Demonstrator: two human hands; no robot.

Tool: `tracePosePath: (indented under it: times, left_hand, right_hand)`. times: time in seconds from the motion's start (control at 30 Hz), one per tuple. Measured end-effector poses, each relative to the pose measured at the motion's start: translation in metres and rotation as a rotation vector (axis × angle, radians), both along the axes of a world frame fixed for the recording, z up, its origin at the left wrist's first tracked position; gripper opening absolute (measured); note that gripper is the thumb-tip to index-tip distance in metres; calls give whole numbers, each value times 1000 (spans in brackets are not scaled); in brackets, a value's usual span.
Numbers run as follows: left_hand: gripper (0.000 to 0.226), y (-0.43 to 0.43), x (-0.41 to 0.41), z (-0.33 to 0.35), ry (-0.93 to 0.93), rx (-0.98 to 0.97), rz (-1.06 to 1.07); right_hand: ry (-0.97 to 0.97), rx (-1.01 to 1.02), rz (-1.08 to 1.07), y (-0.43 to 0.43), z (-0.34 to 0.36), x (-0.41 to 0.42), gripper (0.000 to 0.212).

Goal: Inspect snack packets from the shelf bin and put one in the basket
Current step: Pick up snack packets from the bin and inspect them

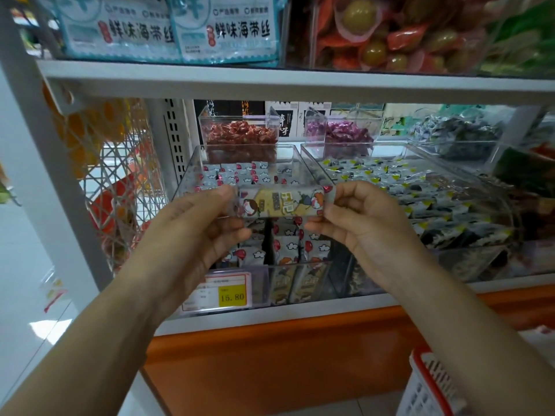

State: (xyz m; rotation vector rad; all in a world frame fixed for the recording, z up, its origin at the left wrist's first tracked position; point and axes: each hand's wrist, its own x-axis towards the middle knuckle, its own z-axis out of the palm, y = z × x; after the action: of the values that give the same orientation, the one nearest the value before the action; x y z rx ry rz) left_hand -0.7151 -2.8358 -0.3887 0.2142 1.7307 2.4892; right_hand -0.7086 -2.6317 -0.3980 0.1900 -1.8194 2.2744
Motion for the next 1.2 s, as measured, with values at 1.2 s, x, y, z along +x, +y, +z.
tracePosePath:
  times: [1.2]
  left_hand:
    - [15, -2, 8, -1, 479, -826, 137]
  right_hand:
    - [296, 690, -209, -15, 0, 11, 13]
